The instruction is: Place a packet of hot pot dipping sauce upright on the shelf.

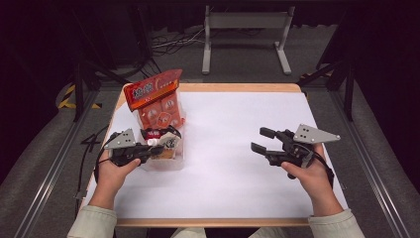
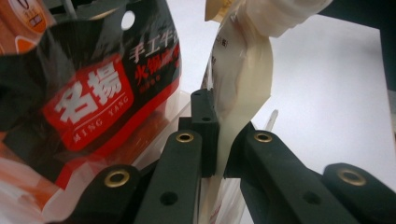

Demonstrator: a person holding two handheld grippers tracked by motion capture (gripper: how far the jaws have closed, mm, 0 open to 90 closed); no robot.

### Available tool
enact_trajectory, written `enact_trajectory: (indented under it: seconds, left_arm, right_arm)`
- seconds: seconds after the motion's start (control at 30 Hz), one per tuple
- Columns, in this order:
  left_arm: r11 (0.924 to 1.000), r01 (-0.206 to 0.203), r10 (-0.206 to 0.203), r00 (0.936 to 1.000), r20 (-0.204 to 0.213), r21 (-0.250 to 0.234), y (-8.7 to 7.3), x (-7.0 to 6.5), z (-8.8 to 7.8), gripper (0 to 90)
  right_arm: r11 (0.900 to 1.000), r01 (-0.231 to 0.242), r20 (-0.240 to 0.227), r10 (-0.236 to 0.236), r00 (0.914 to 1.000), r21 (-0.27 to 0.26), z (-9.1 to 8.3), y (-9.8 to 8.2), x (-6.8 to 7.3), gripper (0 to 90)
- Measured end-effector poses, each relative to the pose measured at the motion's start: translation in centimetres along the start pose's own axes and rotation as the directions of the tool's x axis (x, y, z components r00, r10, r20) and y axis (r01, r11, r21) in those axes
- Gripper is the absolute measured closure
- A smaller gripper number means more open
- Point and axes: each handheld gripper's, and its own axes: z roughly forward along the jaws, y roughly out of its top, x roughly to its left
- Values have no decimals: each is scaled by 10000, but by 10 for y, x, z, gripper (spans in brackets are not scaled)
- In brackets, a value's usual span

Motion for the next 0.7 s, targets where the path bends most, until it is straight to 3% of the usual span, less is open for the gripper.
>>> enact_trajectory:
  seconds: [0.13, 0.23, 0.3, 0.5, 0.63, 0.7]
  left_arm:
    - [9999, 149, -149, 9999, -80, -59, -1, -1, -3, 824]
    - [9994, 349, -352, 9985, -410, -61, -4, 0, -9, 798]
    - [9996, 285, -282, 9975, -643, 37, -5, -1, -11, 744]
    - [9991, 398, -410, 9957, -829, -158, -5, -4, -14, 624]
    - [9984, 485, -513, 9934, -1023, -296, -4, -7, -19, 462]
    - [9986, 364, -415, 9894, -1390, -391, -1, -10, -26, 389]
  right_arm:
    - [10000, 28, -47, -28, 10000, -29, 2, 1, 0, 374]
    - [10000, 53, -69, -53, 10000, -16, 3, 2, 0, 373]
    - [10000, 57, -90, -58, 9999, -46, 4, 2, 0, 373]
    - [9999, 87, -128, -88, 9999, -83, 6, 3, 0, 369]
    - [9999, 103, -129, -104, 9999, -89, 6, 4, 0, 366]
    - [9998, 212, 67, -212, 9998, -35, 5, 3, -1, 366]
